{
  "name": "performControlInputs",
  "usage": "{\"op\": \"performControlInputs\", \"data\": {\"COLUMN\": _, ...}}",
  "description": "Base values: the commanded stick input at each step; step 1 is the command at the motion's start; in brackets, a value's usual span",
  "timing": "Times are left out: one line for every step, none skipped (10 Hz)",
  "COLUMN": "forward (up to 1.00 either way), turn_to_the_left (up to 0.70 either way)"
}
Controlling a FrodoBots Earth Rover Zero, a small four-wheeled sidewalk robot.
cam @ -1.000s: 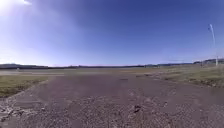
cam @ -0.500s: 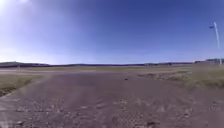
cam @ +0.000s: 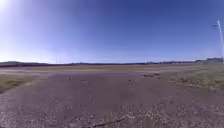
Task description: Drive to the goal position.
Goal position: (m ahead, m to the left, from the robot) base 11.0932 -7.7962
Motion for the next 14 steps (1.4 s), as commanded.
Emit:
{"op": "performControlInputs", "data": {"forward": 1.0, "turn_to_the_left": 0.0}}
{"op": "performControlInputs", "data": {"forward": 1.0, "turn_to_the_left": 0.0}}
{"op": "performControlInputs", "data": {"forward": 1.0, "turn_to_the_left": 0.0}}
{"op": "performControlInputs", "data": {"forward": 1.0, "turn_to_the_left": 0.0}}
{"op": "performControlInputs", "data": {"forward": 1.0, "turn_to_the_left": 0.0}}
{"op": "performControlInputs", "data": {"forward": 1.0, "turn_to_the_left": 0.0}}
{"op": "performControlInputs", "data": {"forward": 1.0, "turn_to_the_left": 0.0}}
{"op": "performControlInputs", "data": {"forward": 1.0, "turn_to_the_left": 0.0}}
{"op": "performControlInputs", "data": {"forward": 1.0, "turn_to_the_left": 0.0}}
{"op": "performControlInputs", "data": {"forward": 1.0, "turn_to_the_left": 0.0}}
{"op": "performControlInputs", "data": {"forward": 1.0, "turn_to_the_left": 0.0}}
{"op": "performControlInputs", "data": {"forward": 1.0, "turn_to_the_left": 0.0}}
{"op": "performControlInputs", "data": {"forward": 1.0, "turn_to_the_left": 0.0}}
{"op": "performControlInputs", "data": {"forward": 1.0, "turn_to_the_left": 0.0}}
